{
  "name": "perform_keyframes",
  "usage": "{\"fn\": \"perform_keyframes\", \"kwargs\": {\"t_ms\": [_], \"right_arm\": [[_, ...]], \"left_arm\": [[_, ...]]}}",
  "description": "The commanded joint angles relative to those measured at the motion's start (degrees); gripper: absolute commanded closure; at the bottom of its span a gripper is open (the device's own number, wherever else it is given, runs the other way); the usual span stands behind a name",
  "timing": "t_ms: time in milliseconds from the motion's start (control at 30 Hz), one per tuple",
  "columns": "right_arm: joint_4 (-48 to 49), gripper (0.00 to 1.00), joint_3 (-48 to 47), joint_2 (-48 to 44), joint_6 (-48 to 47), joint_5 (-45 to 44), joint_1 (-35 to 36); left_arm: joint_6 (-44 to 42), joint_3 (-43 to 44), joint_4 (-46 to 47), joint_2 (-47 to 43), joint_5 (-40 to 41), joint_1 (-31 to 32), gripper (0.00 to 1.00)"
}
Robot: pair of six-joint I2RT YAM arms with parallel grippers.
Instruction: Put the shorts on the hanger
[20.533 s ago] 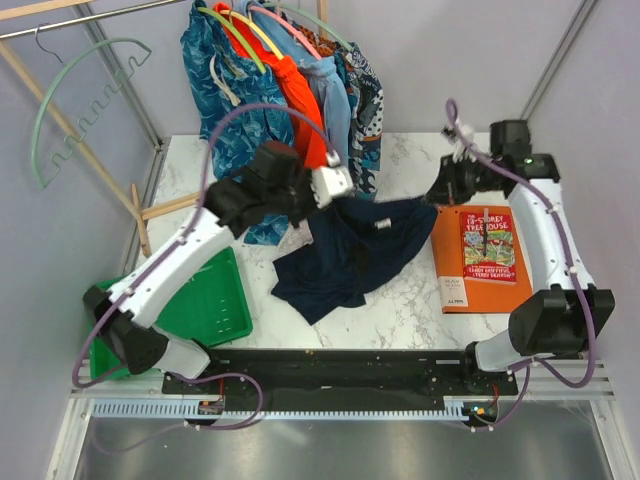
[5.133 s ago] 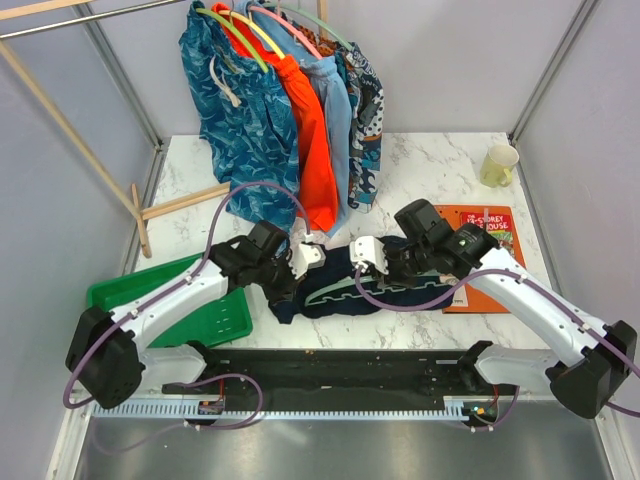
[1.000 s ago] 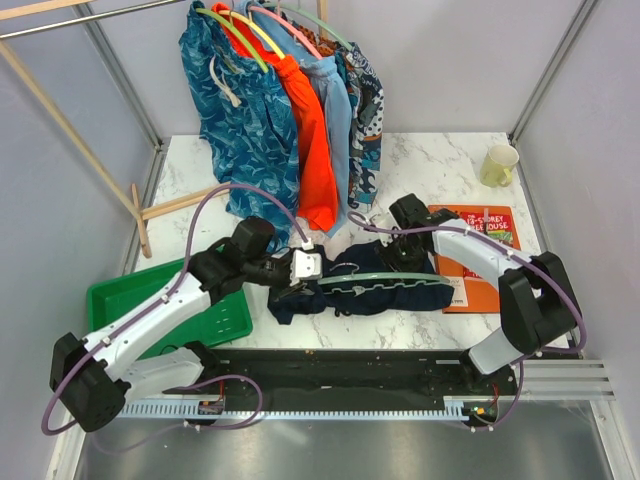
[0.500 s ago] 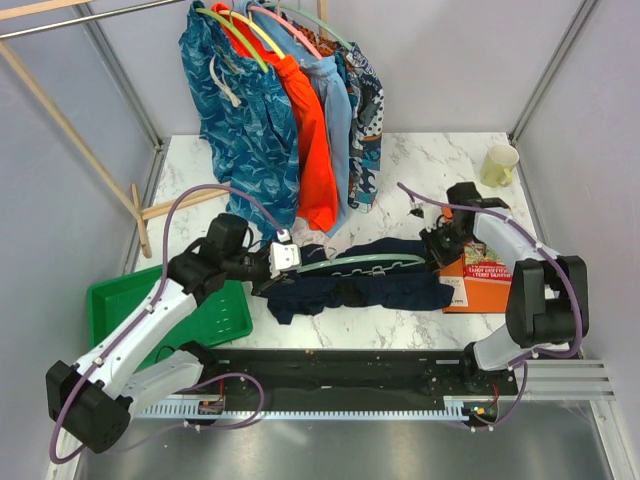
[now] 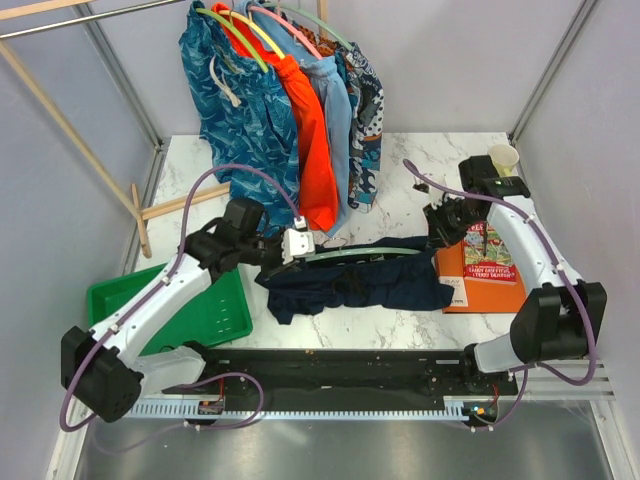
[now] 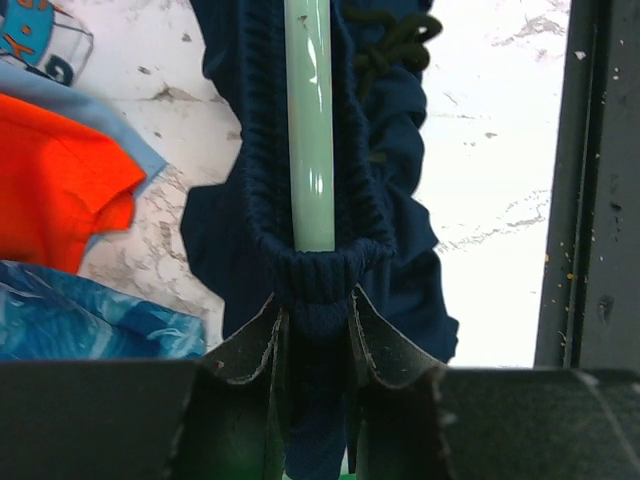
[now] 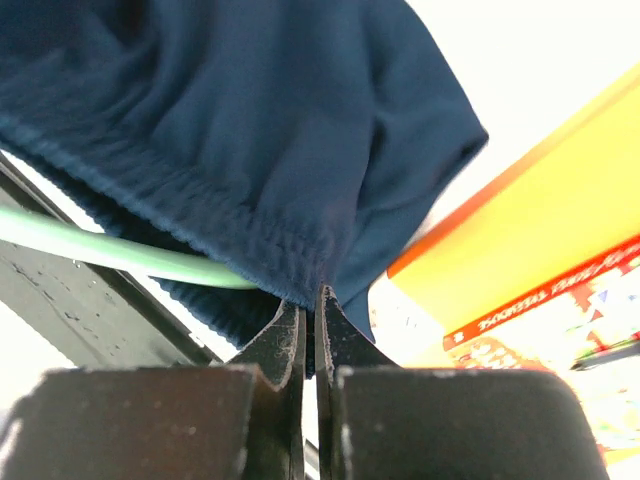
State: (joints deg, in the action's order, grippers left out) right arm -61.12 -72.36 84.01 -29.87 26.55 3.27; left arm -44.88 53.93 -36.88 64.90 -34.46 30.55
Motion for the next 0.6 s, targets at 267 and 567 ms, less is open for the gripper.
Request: {"fn": "perform_keyframes", "kwargs": {"t_ms": [267, 567], "right_arm": [[-6.4, 1.00, -12.2, -4.6, 1.4, -8.6, 10.4], [-9.3, 0.65, -15.4, -2.4, 1.0, -4.1, 13.2]], "left_arm": [[1.3, 7.2, -0.8, 3.4, 6.2, 8.3, 0.98], [6.0, 9.0, -1.4, 1.7, 5.0, 9.4, 0.98]]}}
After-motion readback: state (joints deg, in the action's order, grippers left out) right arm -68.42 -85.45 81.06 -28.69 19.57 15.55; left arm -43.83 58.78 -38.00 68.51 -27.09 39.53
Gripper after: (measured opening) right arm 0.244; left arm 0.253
